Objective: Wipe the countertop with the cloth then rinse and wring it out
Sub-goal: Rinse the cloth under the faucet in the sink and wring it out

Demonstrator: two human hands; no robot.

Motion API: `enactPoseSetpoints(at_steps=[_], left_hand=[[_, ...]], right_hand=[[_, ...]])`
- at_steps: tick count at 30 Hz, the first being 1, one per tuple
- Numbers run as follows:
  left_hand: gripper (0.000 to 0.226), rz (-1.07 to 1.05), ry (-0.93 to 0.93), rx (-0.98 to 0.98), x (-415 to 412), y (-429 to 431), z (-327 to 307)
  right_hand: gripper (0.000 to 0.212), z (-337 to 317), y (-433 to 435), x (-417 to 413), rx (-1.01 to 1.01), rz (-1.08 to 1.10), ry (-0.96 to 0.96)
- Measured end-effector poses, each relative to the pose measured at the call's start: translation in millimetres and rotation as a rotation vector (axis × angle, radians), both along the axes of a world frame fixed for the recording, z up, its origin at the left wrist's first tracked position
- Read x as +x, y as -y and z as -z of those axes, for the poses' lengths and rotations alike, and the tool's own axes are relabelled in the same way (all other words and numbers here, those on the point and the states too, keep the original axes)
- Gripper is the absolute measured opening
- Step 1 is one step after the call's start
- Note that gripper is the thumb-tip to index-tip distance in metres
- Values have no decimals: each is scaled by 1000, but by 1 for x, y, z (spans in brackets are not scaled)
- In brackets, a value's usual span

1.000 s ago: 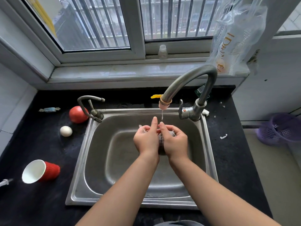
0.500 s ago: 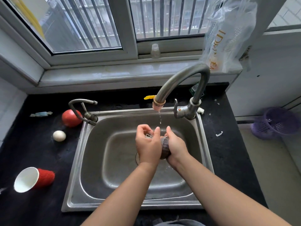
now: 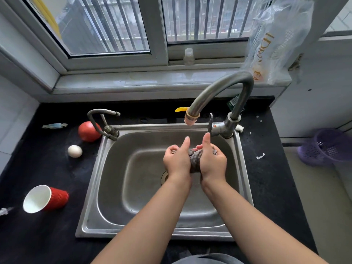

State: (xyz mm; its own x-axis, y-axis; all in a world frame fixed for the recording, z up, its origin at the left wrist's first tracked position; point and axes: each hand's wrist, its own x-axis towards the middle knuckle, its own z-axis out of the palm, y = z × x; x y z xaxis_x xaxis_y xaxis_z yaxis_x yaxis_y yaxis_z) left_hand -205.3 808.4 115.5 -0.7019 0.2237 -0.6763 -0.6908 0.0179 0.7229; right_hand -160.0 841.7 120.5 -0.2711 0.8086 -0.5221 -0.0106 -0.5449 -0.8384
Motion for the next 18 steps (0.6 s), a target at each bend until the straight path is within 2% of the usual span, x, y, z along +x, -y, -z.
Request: enactPoseSetpoints(at_steps=[3,6,10,13,16,18], left_hand=[[34,99,-368,-35,1,-4,-7],[24,201,-671,-37,4,1,-7],[23,350,-946,-50,9,14,-2],[25,448,-1104,-46,7,20,9],[39,545,-1216,-60,6,22,19],[40,605,-1273,-60,7,23,23]], right_hand=[[56,-7,-14,-8,-397,96,-142],[51,-7,-19,-10,-605,66,-166],[22,-5,-18,-7,-658,-132,35],[23,0,-16,-3,-648,-222,148],[25,6,-11,2,-683,-292,181],[28,12,-11,4,-688,-311,187]])
